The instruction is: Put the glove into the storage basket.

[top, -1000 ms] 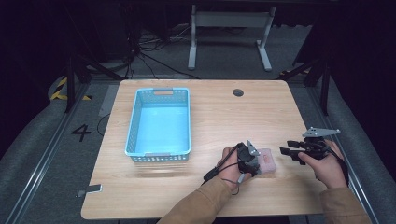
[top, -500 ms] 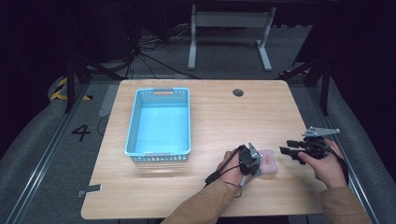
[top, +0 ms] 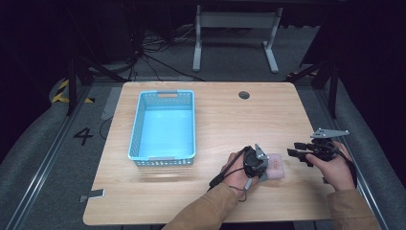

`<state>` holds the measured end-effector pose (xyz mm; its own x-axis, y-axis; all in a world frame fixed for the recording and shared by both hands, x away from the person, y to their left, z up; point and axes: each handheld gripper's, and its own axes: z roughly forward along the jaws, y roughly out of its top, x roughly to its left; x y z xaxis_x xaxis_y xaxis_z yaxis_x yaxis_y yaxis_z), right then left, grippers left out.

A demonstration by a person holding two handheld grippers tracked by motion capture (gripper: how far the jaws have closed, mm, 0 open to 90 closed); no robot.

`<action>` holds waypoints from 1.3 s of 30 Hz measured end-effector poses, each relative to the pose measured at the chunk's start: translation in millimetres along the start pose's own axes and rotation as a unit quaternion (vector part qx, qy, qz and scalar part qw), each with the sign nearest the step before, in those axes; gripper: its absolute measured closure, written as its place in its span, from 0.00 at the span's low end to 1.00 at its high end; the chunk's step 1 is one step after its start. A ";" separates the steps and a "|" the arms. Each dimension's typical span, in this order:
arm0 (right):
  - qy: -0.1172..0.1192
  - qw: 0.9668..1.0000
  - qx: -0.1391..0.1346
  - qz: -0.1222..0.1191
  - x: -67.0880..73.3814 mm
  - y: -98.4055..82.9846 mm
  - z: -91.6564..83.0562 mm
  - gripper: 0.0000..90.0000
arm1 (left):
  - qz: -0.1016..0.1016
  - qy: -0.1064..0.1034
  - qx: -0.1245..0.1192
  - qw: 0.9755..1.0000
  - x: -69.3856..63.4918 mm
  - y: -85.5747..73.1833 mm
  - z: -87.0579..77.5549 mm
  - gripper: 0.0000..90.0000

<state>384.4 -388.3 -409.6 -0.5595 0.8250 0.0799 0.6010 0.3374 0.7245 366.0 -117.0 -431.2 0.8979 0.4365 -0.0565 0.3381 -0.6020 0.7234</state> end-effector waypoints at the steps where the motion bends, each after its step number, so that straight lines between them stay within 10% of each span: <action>1: -0.002 1.000 -0.001 -0.001 -0.4 1.0 0.5 0.58 | -0.002 0.001 -0.004 1.000 1.2 0.6 -3.7 0.80; 39: 0.011 1.000 0.019 -0.010 5.0 11.5 26.8 0.58 | -0.065 0.079 -0.068 0.992 72.1 -13.9 -138.0 0.79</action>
<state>403.9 -368.2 -419.3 -0.5835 0.8080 0.0811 0.6111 0.3711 0.6992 387.2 15.2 -350.3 0.7904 0.6101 -0.0556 0.3978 -0.4421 0.8039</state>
